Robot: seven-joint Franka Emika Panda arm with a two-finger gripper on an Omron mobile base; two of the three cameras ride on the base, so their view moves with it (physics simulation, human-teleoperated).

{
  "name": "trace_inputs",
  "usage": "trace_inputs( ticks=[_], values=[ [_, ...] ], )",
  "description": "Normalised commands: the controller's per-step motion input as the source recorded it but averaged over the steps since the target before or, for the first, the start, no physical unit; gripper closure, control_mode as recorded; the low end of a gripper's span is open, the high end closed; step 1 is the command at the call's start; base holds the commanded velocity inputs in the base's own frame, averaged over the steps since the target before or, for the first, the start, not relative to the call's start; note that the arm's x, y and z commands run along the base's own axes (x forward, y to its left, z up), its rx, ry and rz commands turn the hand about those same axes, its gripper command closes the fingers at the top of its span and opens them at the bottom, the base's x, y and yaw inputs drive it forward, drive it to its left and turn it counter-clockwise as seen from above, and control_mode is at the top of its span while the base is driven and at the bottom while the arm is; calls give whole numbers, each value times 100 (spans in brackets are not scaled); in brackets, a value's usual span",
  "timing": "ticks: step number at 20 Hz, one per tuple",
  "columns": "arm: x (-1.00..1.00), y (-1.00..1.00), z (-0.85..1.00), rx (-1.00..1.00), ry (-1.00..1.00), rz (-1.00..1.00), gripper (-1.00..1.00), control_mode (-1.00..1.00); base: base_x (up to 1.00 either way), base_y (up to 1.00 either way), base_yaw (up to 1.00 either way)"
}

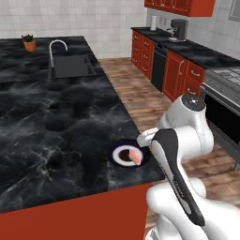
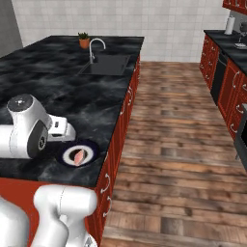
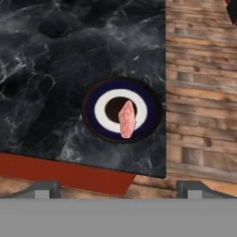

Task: Pick the steak from the microwave and place it on plate located on the counter.

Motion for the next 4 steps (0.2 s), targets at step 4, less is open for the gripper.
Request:
trace_inputs(
  ticks=[4],
  values=[
    [-19, -19, 74, 1, 0, -8, -100, -100, 0, 0, 0]
  ],
)
